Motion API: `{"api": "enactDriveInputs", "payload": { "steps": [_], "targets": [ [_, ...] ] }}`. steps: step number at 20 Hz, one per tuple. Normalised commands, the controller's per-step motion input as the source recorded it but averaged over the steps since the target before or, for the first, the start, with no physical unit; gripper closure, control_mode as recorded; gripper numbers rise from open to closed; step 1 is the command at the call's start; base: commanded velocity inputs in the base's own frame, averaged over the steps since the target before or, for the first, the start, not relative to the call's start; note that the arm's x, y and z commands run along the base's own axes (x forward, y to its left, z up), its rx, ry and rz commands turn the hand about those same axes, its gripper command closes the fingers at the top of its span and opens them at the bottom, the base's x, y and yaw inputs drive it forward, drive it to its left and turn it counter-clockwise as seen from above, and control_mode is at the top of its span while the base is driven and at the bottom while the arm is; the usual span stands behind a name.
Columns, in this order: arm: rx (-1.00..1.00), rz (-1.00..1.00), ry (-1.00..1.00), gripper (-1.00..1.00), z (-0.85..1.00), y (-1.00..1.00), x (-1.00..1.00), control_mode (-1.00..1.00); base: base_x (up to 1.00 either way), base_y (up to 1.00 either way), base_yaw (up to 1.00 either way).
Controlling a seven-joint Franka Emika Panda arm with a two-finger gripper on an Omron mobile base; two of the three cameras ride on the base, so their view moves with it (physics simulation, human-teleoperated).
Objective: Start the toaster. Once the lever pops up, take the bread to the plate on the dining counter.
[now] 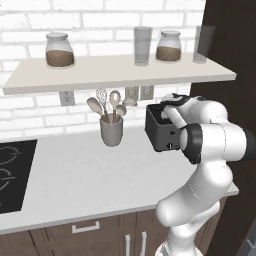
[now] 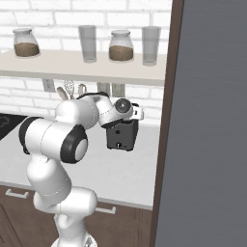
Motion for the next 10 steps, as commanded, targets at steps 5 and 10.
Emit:
{"api": "enactDriveInputs", "payload": {
  "steps": [5, 10],
  "targets": [
    [0.00, 0.00, 0.00, -1.00, 0.00, 0.00, 0.00, -1.00, 0.00, 0.00, 0.00],
    [0.00, 0.00, 0.00, -1.00, 0.00, 0.00, 0.00, -1.00, 0.00, 0.00, 0.00]
  ]
}}
